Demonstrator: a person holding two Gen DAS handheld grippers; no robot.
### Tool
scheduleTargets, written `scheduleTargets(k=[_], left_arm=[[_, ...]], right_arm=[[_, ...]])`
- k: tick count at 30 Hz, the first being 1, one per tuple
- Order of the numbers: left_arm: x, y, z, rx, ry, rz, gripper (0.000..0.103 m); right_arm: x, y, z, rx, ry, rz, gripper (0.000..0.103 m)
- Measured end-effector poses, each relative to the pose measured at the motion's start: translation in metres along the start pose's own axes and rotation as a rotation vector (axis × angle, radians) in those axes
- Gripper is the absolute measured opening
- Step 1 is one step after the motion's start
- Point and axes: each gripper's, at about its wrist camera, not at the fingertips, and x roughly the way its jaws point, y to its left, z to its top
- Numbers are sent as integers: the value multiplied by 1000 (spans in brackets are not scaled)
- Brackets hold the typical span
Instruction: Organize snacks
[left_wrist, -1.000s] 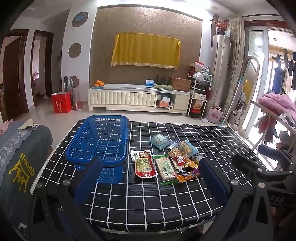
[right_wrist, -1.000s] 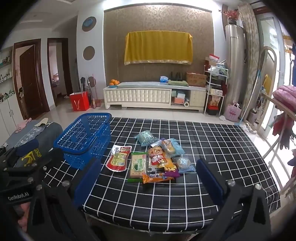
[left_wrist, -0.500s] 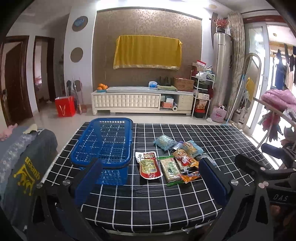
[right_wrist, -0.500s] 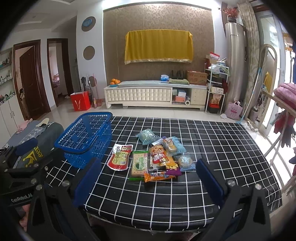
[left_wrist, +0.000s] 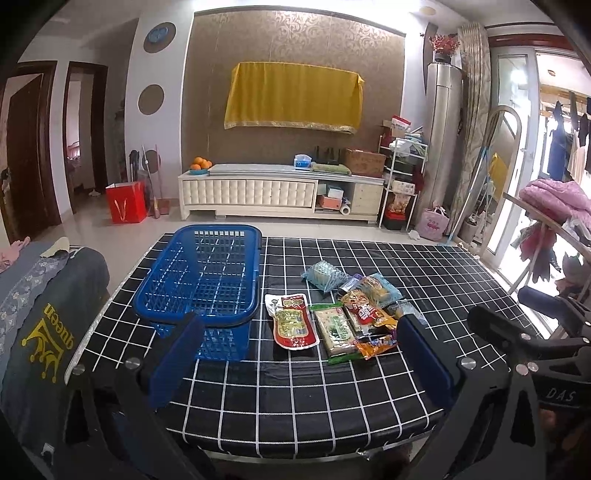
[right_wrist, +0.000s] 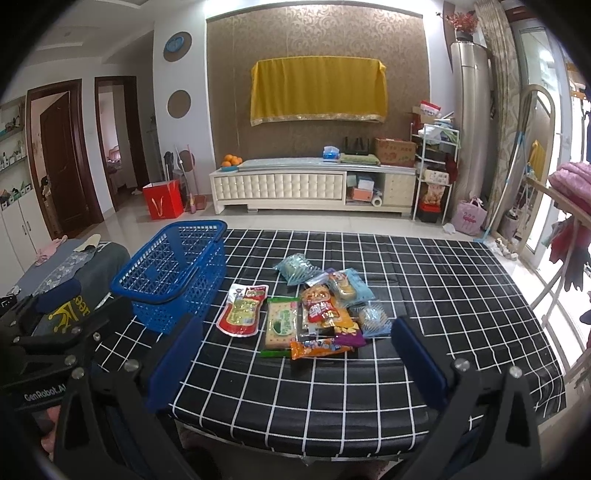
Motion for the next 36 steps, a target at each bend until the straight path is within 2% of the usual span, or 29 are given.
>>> scheduleTargets(k=[36], left_arm=[[0,0,-3,-4,18,-2,103]], right_arm=[[3,-1,-5,10,27,13,103]])
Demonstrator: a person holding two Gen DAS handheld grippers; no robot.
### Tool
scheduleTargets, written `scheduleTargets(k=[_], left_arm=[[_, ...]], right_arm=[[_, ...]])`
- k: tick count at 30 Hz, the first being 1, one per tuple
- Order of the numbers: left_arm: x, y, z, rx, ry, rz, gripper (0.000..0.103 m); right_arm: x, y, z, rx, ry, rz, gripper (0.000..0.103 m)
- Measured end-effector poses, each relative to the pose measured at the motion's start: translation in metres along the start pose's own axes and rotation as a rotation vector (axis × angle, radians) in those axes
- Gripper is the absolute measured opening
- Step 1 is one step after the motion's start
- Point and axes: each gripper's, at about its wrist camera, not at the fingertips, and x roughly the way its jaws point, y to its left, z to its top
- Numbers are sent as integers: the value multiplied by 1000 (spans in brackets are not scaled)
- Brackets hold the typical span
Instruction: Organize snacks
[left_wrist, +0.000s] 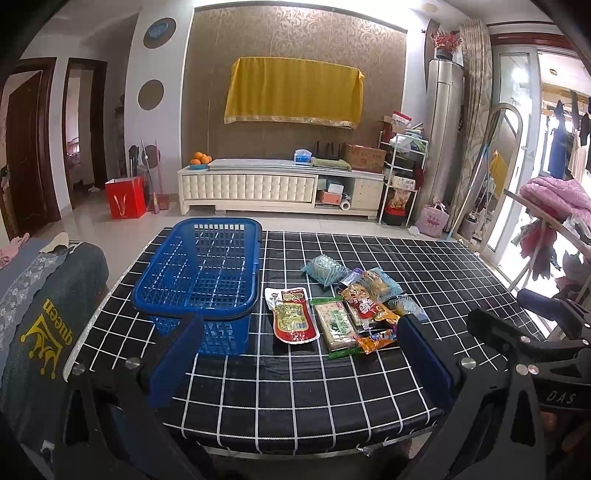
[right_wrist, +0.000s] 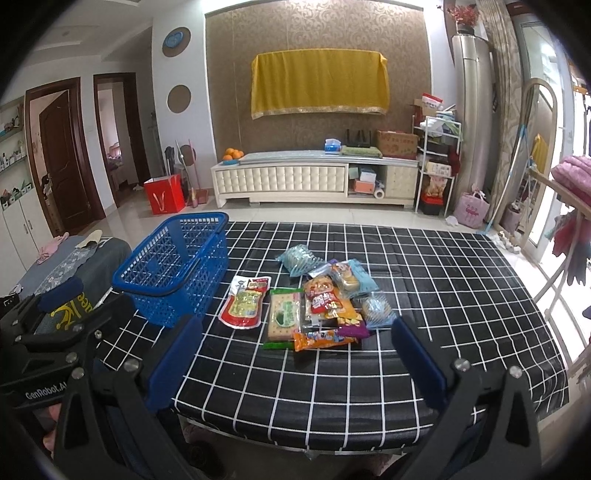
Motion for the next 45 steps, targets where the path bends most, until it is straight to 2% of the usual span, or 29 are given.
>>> scheduleTargets(k=[17,28,35,39,42,45], left_arm=[[12,-11,16,20,6,-18,103],[60,-34,42,74,61,-20,103],[103,-43,56,122,140,-13,103],[123,-42,61,152,173,53,103],[136,-28,64,155,204,76,103],[151,-5,69,111,252,68,103]], right_arm=[[0,-14,11,21,-13,-7,103],[30,-46,36,51,11,-15,103],[78,-70,44,82,95,16,103],[111,-81,47,134,177,100,103],[134,-81,52,147,225,145,103],[155,-73,57,142,264,194,102]])
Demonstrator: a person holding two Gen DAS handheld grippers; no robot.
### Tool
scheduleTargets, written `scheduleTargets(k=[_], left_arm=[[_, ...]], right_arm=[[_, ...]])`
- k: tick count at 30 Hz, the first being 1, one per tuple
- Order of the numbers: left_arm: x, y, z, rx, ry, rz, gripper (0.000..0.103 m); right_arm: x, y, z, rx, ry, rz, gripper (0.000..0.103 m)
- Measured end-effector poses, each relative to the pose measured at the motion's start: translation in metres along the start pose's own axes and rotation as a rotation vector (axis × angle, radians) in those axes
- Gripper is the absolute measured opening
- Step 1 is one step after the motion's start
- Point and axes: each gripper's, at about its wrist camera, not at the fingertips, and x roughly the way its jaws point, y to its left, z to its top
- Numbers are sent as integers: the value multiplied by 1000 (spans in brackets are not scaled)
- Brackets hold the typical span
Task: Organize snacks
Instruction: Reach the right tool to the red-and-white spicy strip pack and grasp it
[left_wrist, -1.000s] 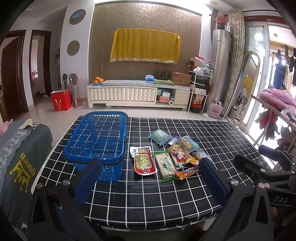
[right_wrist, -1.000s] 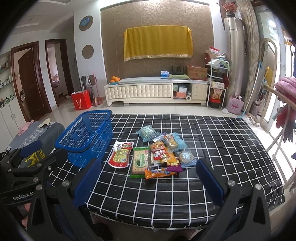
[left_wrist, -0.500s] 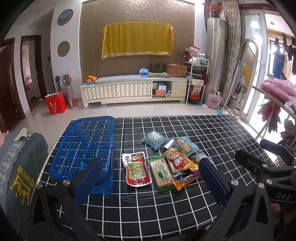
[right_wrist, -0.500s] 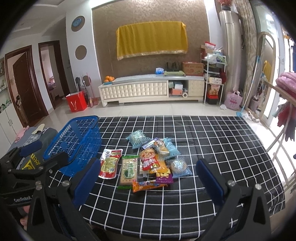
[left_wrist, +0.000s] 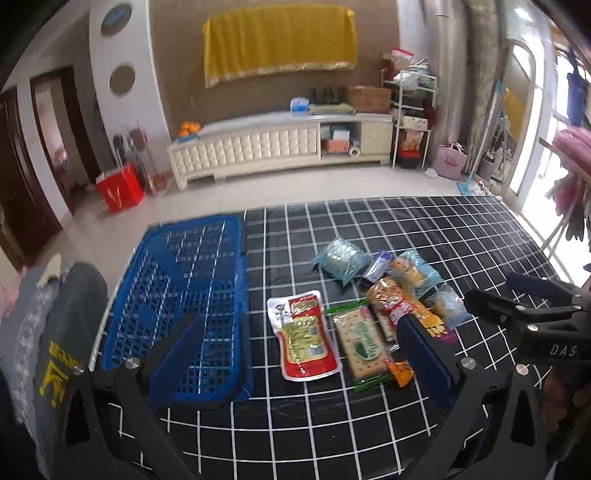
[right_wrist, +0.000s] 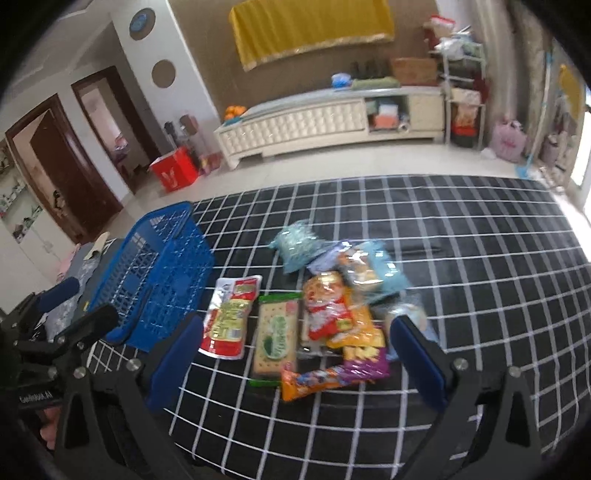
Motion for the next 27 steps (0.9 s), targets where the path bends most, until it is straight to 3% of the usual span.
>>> scheduleTargets(k=[5,12,19,27], left_arm=[[10,41,8,-57,23,60,103],[21,85,7,-110,47,115,103],[38,119,-4,-179,80,90,103],[47,143,-13,-213,83,55,103]], right_arm=[[44,17,13,-7,97,91,101],[112,44,12,-23,274,135,95],[167,72,9,-17,415,143,94],[202,82,-1,-7,528,108,93]])
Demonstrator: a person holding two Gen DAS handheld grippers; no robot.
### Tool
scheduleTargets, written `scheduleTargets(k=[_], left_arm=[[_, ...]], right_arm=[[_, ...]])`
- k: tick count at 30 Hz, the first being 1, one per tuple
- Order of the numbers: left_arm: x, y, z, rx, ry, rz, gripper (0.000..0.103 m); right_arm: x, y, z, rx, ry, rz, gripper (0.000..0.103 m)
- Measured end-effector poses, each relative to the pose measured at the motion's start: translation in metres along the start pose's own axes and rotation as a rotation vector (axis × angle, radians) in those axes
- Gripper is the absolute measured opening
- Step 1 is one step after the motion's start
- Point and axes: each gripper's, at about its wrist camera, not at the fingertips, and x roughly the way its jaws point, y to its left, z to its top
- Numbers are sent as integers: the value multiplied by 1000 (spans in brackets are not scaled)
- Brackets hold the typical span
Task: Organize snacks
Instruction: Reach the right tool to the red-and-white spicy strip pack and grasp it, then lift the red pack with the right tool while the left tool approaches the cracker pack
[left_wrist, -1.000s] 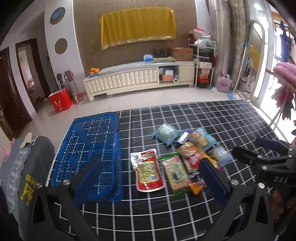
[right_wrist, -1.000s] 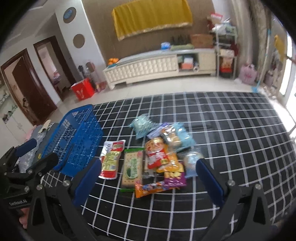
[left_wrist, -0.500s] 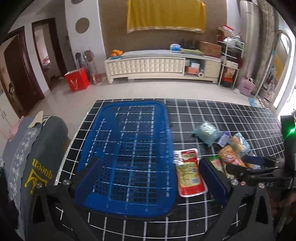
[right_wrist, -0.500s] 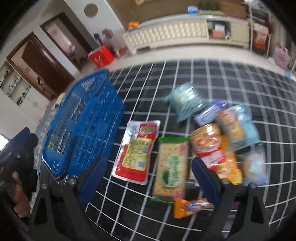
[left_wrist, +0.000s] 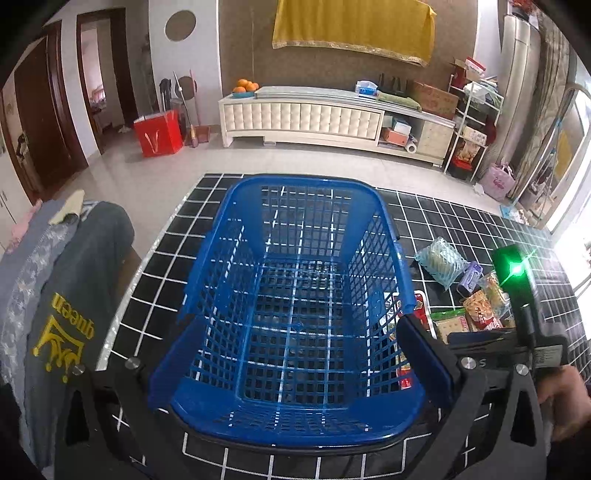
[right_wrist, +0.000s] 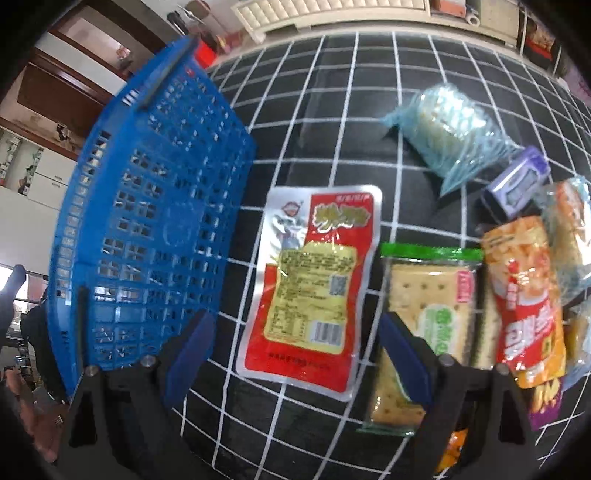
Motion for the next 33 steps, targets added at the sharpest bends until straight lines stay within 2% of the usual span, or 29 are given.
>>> scheduleTargets(k=[3,8,13,16,17,19,22,23,30,33], left_arm=[[2,7,-1,-34,5,-50,103],[9,12,-3,-29,7,-56,103],[13,19,-5,-39,13,-59,103],[13,21,-7,-36,15,-56,103],[13,22,-8,-38,17,-55,103],[12,21,-10,-42,23,-54,103],[7,18,-12,-37,20,-51,103],[6,17,-12,-32,17,-48,103],[-6,2,-15,7,12,-15,103],[-12,-5,-17,14,9,-7,103]], right_arm=[[4,3,3,0,-1,-19,93],[18,7,12,14,39,-35,93],[31,8,18,15,51,-87,91],[38,11,17,-12,36,-125,79],[38,11,16,-29,30,-143,72],[42,19,14,-61,17,-137,65],[39,24,8,-92,-13,-127,44],[36,25,6,-103,-29,-132,29],[33,17,-26,-91,-61,-78,25],[19,10,-41,-79,-79,-56,25]])
